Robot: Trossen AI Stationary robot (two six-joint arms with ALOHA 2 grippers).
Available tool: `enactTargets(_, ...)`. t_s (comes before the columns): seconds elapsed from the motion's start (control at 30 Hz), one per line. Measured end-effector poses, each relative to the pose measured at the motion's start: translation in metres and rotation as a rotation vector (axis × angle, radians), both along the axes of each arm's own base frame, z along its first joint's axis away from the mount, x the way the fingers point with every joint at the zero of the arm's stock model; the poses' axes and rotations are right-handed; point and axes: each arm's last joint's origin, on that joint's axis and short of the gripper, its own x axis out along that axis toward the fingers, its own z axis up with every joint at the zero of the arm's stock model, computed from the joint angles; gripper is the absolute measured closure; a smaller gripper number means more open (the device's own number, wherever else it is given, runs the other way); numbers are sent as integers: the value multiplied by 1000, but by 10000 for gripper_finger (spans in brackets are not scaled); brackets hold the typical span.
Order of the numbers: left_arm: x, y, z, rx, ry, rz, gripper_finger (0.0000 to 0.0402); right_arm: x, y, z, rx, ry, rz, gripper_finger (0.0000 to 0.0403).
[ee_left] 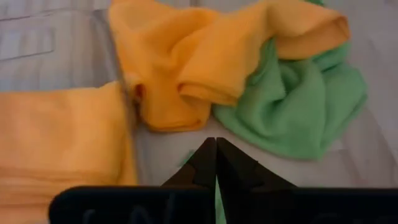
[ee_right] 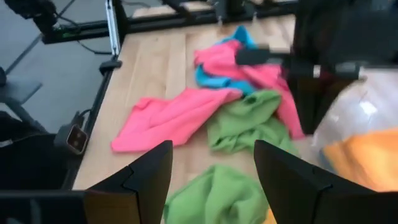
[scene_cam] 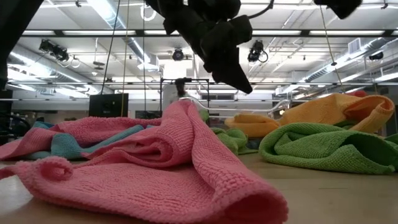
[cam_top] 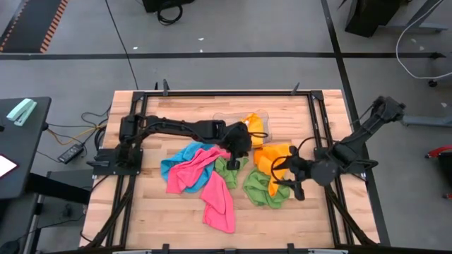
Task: Fold microfiber towels
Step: Fold the bottom pink microfiber cloth
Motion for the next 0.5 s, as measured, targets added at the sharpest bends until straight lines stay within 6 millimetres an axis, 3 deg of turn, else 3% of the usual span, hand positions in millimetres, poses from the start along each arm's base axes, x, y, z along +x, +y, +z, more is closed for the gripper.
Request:
enactTargets(0.2, -6, -28, -19, -37, 18, -22, 391, -3, 7, -23, 115, 6, -47, 168)
enactTargets(0.5, -19, -71, -42, -62, 82, -24, 389, -12, 23, -44, 284, -126, 8, 168)
